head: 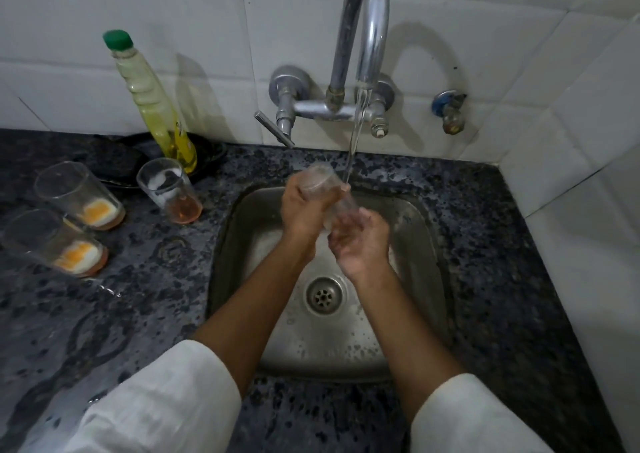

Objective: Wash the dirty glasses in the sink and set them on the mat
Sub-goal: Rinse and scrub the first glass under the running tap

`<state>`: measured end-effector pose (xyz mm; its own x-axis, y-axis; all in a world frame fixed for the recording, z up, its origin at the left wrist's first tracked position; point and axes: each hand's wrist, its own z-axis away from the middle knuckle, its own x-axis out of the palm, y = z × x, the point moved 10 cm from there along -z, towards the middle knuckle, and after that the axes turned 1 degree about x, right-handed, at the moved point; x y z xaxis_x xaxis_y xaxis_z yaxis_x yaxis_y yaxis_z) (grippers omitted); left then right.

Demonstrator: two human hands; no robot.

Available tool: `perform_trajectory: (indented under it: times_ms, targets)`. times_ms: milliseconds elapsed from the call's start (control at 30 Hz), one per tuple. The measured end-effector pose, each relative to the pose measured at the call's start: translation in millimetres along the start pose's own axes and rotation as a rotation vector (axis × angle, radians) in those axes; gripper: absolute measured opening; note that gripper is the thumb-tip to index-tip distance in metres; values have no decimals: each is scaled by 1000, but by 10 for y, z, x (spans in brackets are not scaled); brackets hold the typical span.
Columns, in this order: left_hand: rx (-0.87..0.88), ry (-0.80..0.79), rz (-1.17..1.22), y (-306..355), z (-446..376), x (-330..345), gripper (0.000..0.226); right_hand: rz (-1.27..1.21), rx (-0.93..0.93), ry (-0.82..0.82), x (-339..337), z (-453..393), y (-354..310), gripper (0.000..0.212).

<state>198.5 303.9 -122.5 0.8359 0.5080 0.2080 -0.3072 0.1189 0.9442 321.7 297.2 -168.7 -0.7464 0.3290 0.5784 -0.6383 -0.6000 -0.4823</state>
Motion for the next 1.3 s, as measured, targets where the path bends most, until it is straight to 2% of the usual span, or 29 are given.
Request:
perform_trajectory:
  times_ms: [100, 167, 233, 267, 333, 367, 400, 467, 533, 567, 667, 733, 767, 833, 900, 1000, 1067, 1100, 1133, 1200, 1267, 1300]
  targets:
    - [291, -122, -323, 333, 175, 158, 61, -27, 43, 76, -10, -134, 99, 42]
    - [385, -222, -416, 449, 279, 256, 65, -2, 29, 56, 58, -195, 37, 39]
    - [361, -368, -402, 382, 314, 294, 67, -19, -32, -21, 178, -231, -133, 32]
    - [281, -453, -314, 326, 339, 289, 65, 26, -72, -50, 223, -239, -239, 32]
    - [40, -590, 4, 255, 402, 265, 53, 312, -189, -11, 218, -182, -493, 33]
    - [-80, -624, 118, 220, 416, 249, 45, 505, -300, 35, 209, -141, -678, 26]
    - [-180, -641, 142, 187, 424, 239, 37, 689, -443, 48, 266, -94, -875, 17]
    - [-285, -649, -68, 48, 364, 254, 32, 1019, -670, -76, 589, 61, -1037, 17]
    - [-246, -607, -322, -45, 268, 298, 44, 1313, -742, -239, 831, 169, -919, 29]
    - [-206, -573, -376, -30, 226, 321, 46, 1437, -765, -298, 909, 244, -861, 35]
    - [-131, -502, -348, 32, 79, 302, 39, 1770, -941, -434, 1013, 491, -879, 42]
    - [-85, -556, -321, 84, 17, 314, 52, 1970, -1038, -477, 1064, 642, -942, 44]
    - [-64, -592, -314, 117, 19, 339, 57, 2015, -1025, -494, 1078, 687, -959, 41]
    - [-35, -639, -307, 150, 0, 404, 61, 1940, -904, -556, 1097, 717, -949, 33]
    - [0, -578, -282, 210, -4, 461, 58, 1791, -913, -528, 1160, 757, -965, 27]
    - [142, -250, -332, 326, 20, 411, 37, 1778, -1019, -266, 1193, 685, -952, 27]
    - [231, -66, -391, 353, 63, 307, 24, 1750, -1025, -192, 1178, 628, -904, 27]
    - [242, -92, -388, 332, 56, 306, 27, 1709, -1033, -212, 1180, 641, -909, 26]
    - [238, -203, -364, 296, 17, 356, 35, 1667, -1045, -257, 1193, 682, -928, 26]
    - [164, -516, -280, 223, -34, 429, 49, 1629, -1064, -381, 1231, 771, -947, 26]
    - [44, -760, -142, 182, 52, 471, 38, 1655, -1051, -494, 1274, 831, -903, 26]
    - [9, -792, -113, 170, 65, 470, 32, 1674, -1045, -515, 1289, 830, -878, 27]
